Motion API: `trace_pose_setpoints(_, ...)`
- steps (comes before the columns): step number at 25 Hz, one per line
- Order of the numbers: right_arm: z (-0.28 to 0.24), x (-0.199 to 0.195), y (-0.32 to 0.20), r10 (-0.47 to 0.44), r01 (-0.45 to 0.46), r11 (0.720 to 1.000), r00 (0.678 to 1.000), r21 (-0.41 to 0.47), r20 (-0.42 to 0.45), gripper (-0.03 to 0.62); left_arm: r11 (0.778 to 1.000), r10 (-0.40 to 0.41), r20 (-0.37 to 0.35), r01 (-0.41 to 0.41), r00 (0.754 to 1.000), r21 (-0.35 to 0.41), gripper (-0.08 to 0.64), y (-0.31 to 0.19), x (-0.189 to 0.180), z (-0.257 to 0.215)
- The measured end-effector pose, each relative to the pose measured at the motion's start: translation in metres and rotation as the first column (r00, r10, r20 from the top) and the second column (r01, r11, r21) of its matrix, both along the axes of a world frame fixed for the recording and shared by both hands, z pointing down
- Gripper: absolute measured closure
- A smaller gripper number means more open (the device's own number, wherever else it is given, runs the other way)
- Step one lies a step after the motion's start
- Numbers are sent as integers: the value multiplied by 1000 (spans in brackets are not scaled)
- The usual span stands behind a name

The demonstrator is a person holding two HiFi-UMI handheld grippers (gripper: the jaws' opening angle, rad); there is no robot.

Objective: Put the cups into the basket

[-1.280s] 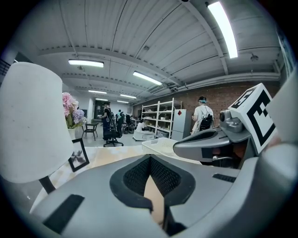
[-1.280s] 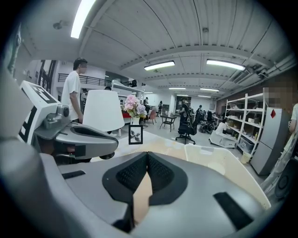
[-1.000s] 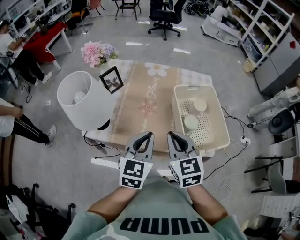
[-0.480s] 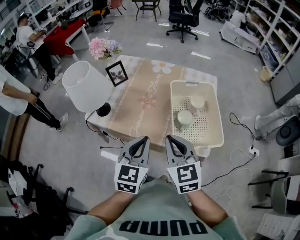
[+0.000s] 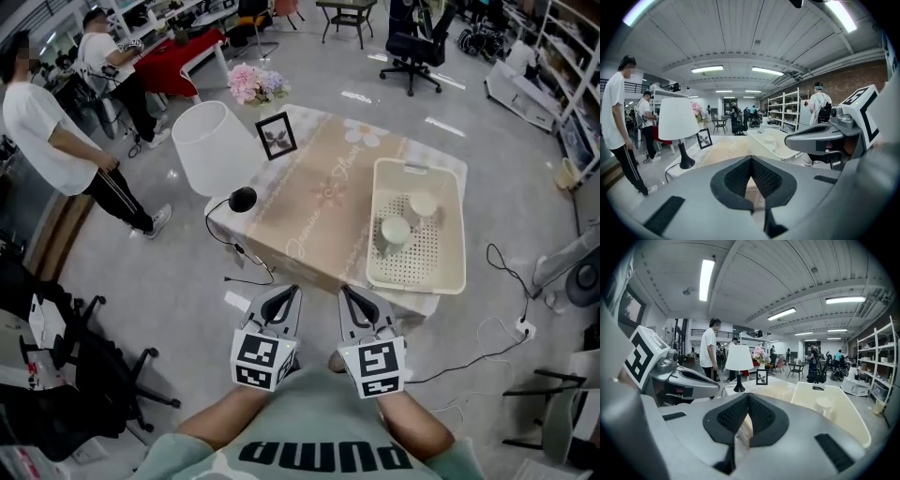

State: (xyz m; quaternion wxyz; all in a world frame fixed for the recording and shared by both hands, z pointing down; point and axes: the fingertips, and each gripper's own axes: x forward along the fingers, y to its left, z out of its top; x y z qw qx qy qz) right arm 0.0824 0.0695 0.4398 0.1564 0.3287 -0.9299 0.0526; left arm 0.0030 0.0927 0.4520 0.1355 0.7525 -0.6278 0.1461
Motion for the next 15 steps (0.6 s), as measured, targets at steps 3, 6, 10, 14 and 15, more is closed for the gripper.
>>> trace_pose_setpoints(3,8,-1,8,12,-12,1000,1000,-14,-18,578,1000,-17,-12,17,1000,-1,555,12,-11,3)
trace_pose_setpoints(6,13,-5,13,32,-32,999,998,-4,-47,580,1000,-14,-20,14,1000,11,555,19,-20,1)
trace_pose_setpoints(10,11,-19,23,29,-29,1000,998,-10,-52,580,1000,-8,-38,8,999,16,555,29,-29,0)
trace_pose_setpoints(14,7,-31,29,36,-36,999,998,-1,-53,580,1000,2,-45,-1,999,25,555,34,-39,-3)
trace_pose_setpoints(15,6,-34,30,38,-38,999,998,1,-53,580,1000,5,-47,-4,999,26,555,35,-41,-3)
